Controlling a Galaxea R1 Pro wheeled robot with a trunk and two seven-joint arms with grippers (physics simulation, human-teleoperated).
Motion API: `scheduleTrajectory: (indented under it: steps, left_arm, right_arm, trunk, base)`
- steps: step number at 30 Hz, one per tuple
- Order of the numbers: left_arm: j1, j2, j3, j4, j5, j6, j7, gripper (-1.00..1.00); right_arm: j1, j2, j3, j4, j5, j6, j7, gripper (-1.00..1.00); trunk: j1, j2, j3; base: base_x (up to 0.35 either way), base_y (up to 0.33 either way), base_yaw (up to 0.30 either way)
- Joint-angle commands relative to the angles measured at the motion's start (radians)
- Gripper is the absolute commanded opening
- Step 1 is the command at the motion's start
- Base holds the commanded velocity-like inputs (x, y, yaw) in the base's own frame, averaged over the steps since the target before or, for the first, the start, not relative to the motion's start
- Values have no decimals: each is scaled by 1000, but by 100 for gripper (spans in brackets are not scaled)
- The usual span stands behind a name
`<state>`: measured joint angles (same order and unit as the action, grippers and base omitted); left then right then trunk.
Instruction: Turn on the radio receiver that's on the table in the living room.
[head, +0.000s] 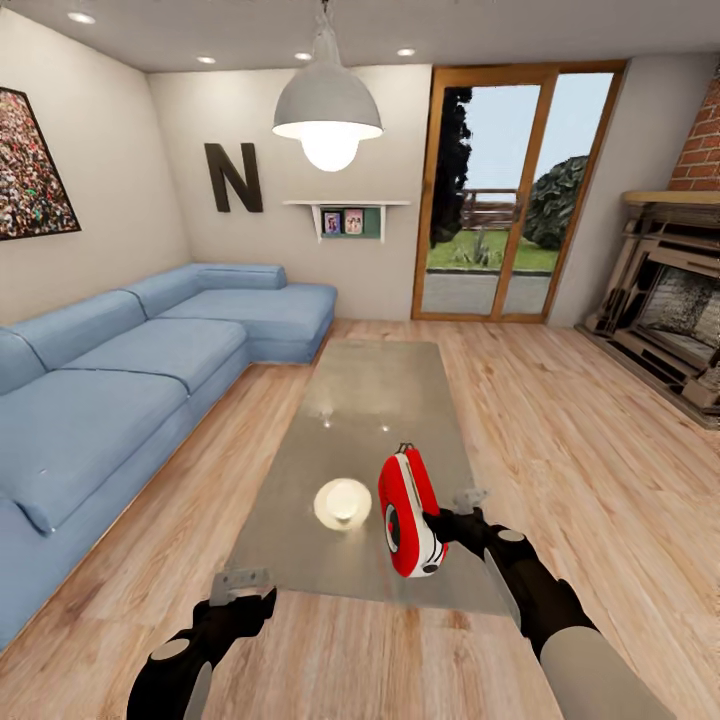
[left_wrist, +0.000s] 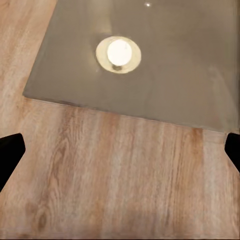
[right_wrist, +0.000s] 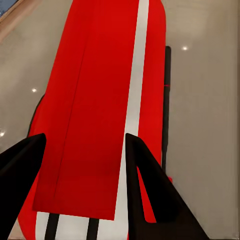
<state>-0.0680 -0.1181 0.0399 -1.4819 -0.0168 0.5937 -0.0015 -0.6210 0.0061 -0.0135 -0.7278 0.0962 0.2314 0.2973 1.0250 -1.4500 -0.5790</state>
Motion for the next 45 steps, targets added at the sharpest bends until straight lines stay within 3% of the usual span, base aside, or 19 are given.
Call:
scheduleTrajectory:
  steps: [1,45]
  left_arm:
    - [0,0,0,0,0,0,0,100]
    - [0,0,0,0,0,0,0,100]
  right_arm:
    - [0,0,0,-1,-4,0,0,-100]
    - [0,0,1,1,-6,0,-1,-100]
  trunk:
    - [0,0,0]
    - [0,0,0]
  base:
    - [-341,-58,0]
    - [-343,-25,0]
